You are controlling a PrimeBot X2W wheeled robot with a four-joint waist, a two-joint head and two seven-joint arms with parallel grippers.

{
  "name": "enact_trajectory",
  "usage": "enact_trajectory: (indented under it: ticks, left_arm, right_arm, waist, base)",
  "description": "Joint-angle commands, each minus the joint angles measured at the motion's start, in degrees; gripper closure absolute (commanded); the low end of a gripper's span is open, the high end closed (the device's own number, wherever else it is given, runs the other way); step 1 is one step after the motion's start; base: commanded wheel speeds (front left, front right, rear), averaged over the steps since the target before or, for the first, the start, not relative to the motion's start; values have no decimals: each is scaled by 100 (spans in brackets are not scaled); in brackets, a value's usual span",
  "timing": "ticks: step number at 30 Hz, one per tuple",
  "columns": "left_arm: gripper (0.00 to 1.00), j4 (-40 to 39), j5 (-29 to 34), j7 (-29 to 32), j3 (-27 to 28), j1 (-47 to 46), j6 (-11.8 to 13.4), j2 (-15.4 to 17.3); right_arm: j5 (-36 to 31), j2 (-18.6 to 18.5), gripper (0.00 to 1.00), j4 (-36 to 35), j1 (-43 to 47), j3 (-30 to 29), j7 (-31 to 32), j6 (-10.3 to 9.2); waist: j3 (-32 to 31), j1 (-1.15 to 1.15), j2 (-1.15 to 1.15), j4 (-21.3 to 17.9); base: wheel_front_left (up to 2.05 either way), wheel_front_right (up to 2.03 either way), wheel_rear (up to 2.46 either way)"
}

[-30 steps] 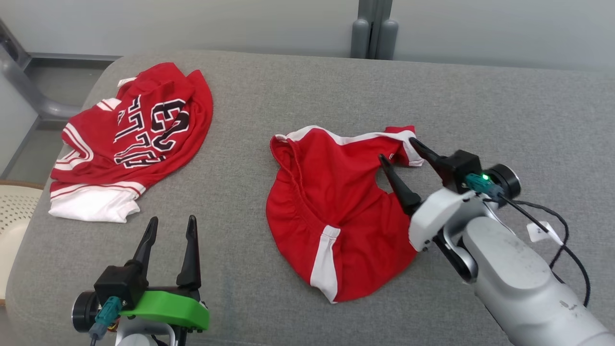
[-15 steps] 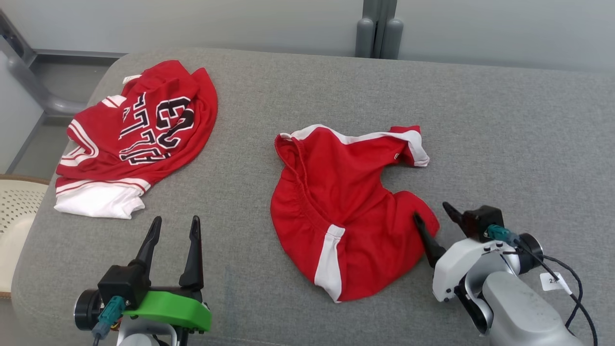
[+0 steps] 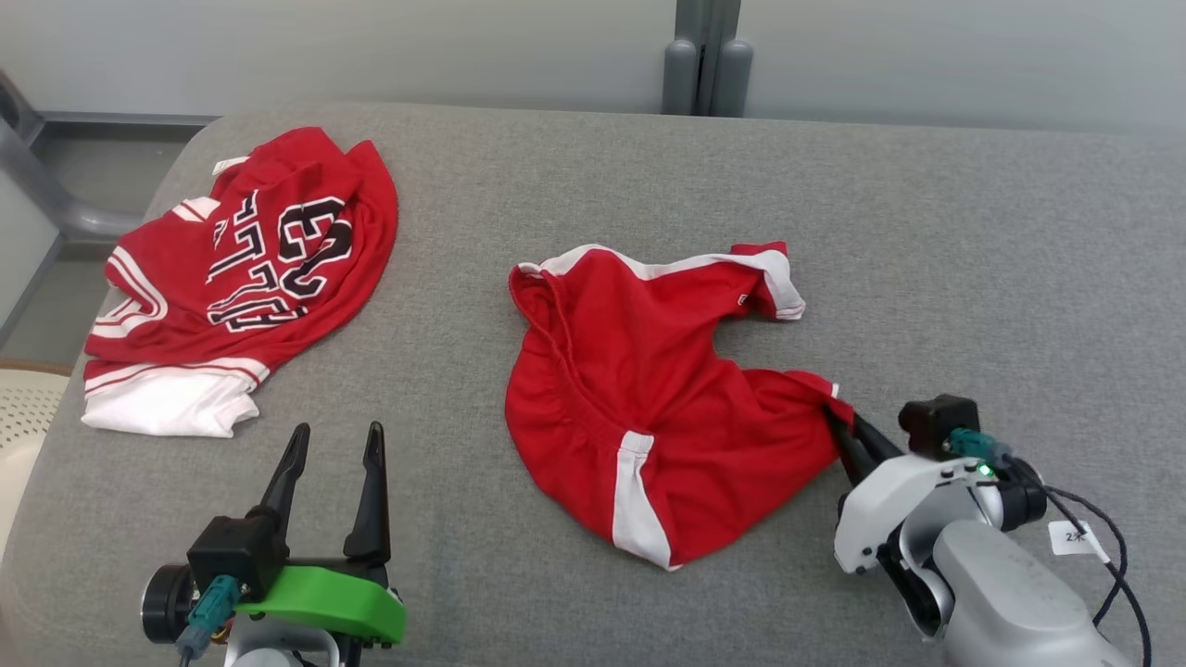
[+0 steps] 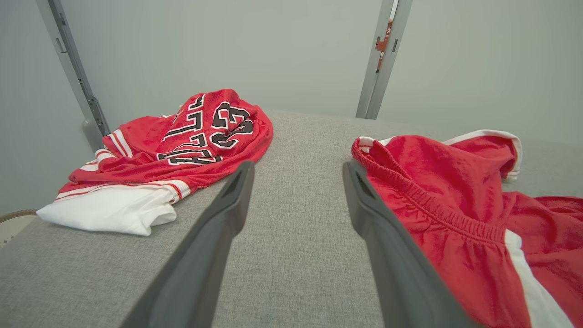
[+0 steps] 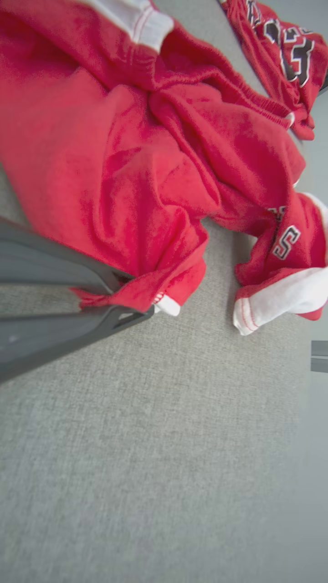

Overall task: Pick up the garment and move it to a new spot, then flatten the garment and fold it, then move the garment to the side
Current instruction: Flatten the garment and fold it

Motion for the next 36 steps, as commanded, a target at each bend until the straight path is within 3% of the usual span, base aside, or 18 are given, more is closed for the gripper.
enact_trajectory:
  ticks: [1, 10, 14, 15, 16, 17, 36]
  left_arm:
    - [0, -14, -11, -4, 21, 68, 22, 10]
    - [0, -32, -58, -4, 10, 166, 48, 10]
    - [0, -64, -51, -4, 52, 196, 44, 11]
    - [0, -66, -47, -4, 60, 193, 42, 11]
    - [0, -65, -42, -4, 61, 184, 39, 11]
    - [0, -66, -36, -4, 68, 169, 36, 11]
    - [0, -50, 70, -4, 146, 149, -9, 11]
  right_arm:
    - [-8, -69, 100, -220, 84, -116, -23, -7]
    - [-63, -277, 100, -1546, 1285, -1317, -23, -7]
    - [-108, -181, 100, -1870, 1774, -1764, 0, -7]
    - [-110, -162, 87, -1927, 1843, -1842, 15, -7]
    - [-174, -160, 23, -2004, 1914, -1906, 18, -7]
    - [-228, -139, 0, -2078, 1966, -1963, 16, -7]
    - [-1213, 395, 0, -4352, 2633, -2321, -23, -7]
  waist:
    - [-64, 0, 0, -117]
    - [-220, 0, 0, -384]
    - [-208, 0, 0, -486]
    - [-201, 0, 0, -506]
    - [-192, 0, 0, -527]
    - [-182, 0, 0, -550]
    - [-213, 0, 0, -716]
  base:
    - [0, 0, 0]
    - [0, 0, 0]
    - [0, 0, 0]
    - [0, 0, 0]
    - [0, 0, 0]
    - [0, 0, 0]
    - [0, 0, 0]
